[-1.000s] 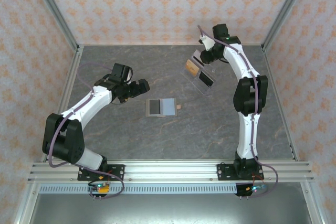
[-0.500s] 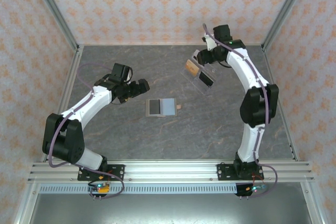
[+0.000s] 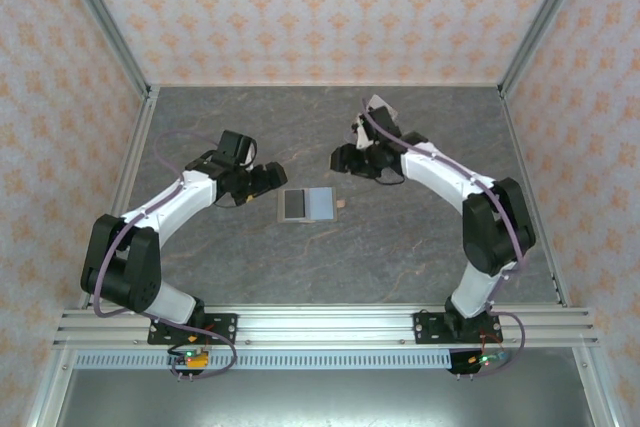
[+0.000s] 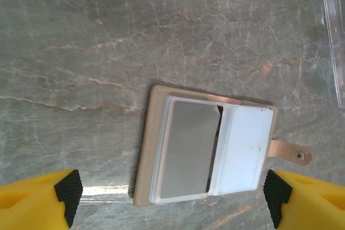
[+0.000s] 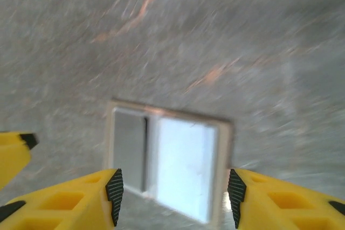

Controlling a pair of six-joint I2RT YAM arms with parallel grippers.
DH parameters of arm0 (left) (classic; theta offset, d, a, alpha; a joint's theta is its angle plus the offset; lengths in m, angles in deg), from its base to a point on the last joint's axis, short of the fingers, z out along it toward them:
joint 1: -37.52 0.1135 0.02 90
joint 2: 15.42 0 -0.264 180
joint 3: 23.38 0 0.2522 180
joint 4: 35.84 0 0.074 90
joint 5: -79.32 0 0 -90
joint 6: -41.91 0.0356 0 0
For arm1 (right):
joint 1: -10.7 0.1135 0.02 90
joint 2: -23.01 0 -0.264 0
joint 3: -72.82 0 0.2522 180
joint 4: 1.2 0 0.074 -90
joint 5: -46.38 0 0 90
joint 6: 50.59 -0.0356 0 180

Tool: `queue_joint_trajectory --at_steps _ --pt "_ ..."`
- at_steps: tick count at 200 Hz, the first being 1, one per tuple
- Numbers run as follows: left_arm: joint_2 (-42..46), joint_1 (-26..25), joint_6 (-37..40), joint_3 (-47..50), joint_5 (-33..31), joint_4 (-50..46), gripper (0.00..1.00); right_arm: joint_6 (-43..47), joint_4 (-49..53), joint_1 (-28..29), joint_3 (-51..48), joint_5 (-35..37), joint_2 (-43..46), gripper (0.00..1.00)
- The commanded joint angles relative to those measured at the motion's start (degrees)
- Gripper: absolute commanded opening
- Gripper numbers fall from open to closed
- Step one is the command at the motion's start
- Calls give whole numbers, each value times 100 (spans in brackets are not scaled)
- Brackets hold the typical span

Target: Take the credit cards out of the card holder

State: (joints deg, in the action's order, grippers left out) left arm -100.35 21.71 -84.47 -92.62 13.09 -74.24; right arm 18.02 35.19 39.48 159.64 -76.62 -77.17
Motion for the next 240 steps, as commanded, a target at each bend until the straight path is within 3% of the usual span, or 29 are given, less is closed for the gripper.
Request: queue_joint_trajectory --at_steps 1,47,122,158,240 --pt "-133 -110 -108 106 85 259 83 -903 -899 194 -157 -820 -252 54" --pt "-543 -272 -271 38 78 497 71 -1402 -1216 692 -68 -859 -963 45" --pt "-1044 -275 -475 -2 95 605 42 -1567 -1093 768 209 -663 -1484 29" --pt "-1282 -277 -527 -23 194 767 30 -1492 -995 770 356 -704 -1629 25" --pt "-1568 -278 -581 -48 260 839 15 -1443 -844 771 425 -699 -1864 20"
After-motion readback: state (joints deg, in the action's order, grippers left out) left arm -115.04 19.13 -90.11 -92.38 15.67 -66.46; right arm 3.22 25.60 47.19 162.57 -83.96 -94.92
